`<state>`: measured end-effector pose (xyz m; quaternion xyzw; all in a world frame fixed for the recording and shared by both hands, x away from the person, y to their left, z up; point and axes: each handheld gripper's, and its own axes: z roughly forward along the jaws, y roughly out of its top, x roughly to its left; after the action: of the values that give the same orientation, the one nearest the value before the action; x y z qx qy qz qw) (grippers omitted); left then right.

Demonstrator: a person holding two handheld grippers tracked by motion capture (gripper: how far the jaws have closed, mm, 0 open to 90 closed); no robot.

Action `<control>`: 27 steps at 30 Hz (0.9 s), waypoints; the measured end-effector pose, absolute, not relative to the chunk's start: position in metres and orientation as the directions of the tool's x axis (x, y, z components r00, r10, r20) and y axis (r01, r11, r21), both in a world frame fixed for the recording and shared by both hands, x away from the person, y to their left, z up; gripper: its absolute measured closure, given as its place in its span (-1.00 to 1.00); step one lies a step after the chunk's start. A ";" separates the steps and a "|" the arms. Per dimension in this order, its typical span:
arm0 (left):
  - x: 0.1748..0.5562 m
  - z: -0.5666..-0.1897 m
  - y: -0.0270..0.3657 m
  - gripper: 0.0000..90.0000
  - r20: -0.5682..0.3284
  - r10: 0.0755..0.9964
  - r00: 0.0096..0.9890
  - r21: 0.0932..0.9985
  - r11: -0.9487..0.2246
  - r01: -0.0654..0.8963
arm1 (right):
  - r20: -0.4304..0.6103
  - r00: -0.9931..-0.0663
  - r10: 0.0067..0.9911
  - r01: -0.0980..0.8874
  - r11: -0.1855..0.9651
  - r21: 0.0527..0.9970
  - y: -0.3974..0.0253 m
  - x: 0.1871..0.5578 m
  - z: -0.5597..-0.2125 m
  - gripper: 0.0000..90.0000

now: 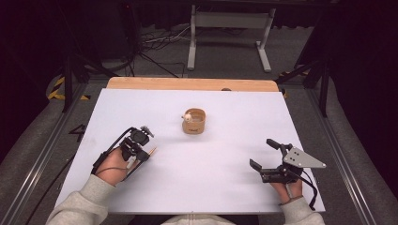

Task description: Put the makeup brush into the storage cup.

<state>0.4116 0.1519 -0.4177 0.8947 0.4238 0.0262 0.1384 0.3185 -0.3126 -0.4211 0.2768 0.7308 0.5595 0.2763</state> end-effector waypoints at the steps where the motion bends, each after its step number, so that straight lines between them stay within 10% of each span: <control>1: 0.411 -0.415 0.152 0.84 -0.073 0.766 0.639 0.284 -0.598 0.749 | -0.096 -0.695 0.712 0.094 0.223 0.970 -0.312 0.319 -0.421 -0.90; 27: 0.405 -0.352 0.152 0.84 -0.077 0.725 0.684 0.541 -0.546 0.639 | -0.074 -0.703 0.707 0.071 0.173 0.982 -0.314 0.318 -0.423 -0.91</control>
<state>0.4054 0.1525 -0.3518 0.8758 0.3895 0.0780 0.2743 0.3184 -0.3144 -0.4235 0.2719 0.7157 0.5826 0.2729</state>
